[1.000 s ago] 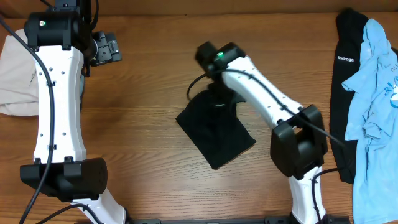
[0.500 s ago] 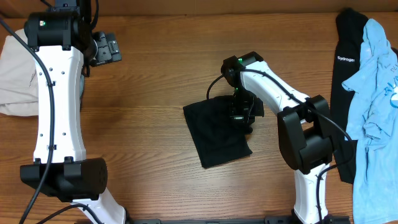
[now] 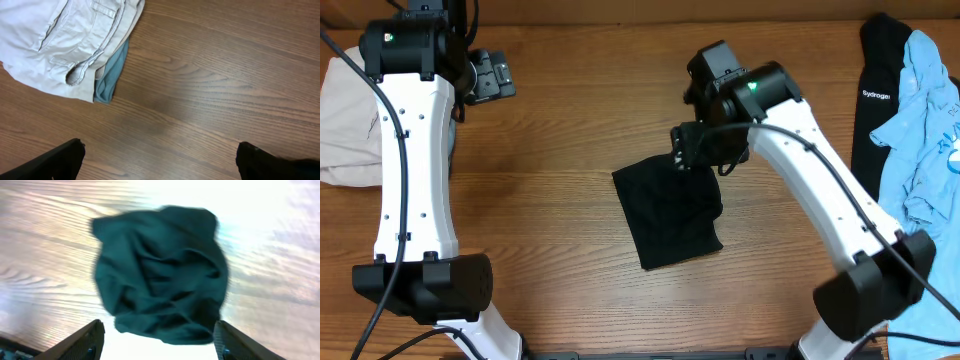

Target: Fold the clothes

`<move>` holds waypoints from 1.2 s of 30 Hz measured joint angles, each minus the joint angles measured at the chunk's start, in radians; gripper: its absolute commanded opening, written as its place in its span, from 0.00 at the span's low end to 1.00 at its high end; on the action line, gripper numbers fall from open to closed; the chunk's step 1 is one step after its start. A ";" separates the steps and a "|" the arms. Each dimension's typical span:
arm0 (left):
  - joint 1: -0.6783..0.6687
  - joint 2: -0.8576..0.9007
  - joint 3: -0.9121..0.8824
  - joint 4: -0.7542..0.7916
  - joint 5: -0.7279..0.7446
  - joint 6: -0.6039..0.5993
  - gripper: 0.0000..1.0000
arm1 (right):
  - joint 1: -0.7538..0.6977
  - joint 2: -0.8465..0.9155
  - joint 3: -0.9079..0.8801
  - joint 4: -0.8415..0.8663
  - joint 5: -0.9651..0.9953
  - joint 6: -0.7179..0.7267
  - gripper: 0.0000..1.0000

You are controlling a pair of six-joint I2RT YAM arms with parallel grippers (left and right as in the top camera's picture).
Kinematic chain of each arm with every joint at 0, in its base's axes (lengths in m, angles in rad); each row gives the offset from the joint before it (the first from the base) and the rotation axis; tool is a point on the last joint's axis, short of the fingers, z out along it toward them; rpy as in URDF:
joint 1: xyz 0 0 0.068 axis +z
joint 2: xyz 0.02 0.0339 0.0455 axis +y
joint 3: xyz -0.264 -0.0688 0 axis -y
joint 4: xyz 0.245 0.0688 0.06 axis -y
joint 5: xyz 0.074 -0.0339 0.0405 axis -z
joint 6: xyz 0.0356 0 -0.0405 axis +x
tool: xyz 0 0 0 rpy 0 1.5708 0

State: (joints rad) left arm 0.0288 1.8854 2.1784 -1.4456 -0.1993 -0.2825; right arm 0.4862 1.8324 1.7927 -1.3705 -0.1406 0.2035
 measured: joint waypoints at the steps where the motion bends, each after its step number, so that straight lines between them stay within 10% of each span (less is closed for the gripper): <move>1: 0.000 0.000 0.000 0.003 0.000 0.000 1.00 | 0.032 0.000 -0.019 0.038 -0.006 -0.005 0.74; 8: 0.000 0.000 0.000 0.006 0.000 0.000 1.00 | 0.182 0.028 -0.208 0.219 -0.021 0.031 0.65; 15: 0.000 0.000 0.000 0.005 0.000 0.000 1.00 | 0.197 0.034 -0.349 0.333 -0.038 0.098 0.36; 19: 0.000 0.000 0.000 0.003 0.000 0.000 1.00 | 0.198 0.034 -0.374 0.351 -0.039 0.116 0.04; 36: 0.000 0.000 0.000 0.011 -0.004 0.005 1.00 | 0.481 0.014 -0.343 0.076 -0.040 0.163 0.14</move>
State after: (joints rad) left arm 0.0288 1.8854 2.1780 -1.4342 -0.2035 -0.2779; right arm 0.9672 1.8462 1.4498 -1.2945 -0.1806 0.3664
